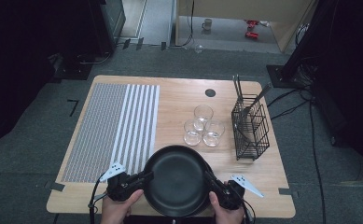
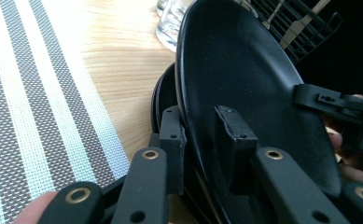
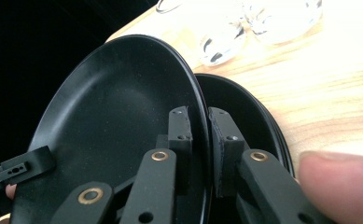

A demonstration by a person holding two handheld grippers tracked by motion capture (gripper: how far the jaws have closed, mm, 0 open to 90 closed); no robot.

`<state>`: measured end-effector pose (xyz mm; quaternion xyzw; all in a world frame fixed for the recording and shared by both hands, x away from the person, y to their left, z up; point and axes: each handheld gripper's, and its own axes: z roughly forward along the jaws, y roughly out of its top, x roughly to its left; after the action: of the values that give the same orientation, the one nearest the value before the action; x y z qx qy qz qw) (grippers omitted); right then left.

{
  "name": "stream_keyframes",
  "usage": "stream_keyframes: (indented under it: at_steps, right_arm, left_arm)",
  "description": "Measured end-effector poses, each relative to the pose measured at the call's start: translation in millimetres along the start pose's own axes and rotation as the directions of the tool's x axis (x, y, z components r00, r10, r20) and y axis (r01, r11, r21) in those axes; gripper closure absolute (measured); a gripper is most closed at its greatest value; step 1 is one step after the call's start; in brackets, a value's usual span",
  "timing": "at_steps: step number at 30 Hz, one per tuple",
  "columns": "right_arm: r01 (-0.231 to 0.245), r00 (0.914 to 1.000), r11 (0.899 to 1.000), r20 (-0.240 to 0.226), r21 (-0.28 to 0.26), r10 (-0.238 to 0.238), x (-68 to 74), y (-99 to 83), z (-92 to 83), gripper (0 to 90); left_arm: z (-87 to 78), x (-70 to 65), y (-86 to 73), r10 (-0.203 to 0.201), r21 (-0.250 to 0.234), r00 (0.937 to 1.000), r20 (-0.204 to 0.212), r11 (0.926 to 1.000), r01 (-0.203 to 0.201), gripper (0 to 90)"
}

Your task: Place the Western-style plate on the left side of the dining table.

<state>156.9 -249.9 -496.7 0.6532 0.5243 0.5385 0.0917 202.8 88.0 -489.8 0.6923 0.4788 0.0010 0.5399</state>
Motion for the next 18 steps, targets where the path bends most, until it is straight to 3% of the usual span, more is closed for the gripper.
stream_keyframes:
  at_steps: [6, 18]
  right_arm:
    - [-0.009, 0.9998, 1.0, -0.02, 0.005, 0.009, 3.0, 3.9, 2.0, 80.4]
    - [-0.007, 0.9993, 1.0, -0.037, 0.028, 0.008, 15.1, 10.4, 12.9, 80.0]
  left_arm:
    - [-5.3, 2.1, 4.4, -0.012, -0.017, 0.9999, 0.012, 0.9998, 0.012, 77.4]
    - [-16.4, 8.7, 14.7, 0.0, -0.045, 1.0, 0.0, 0.999, 0.0, 78.3]
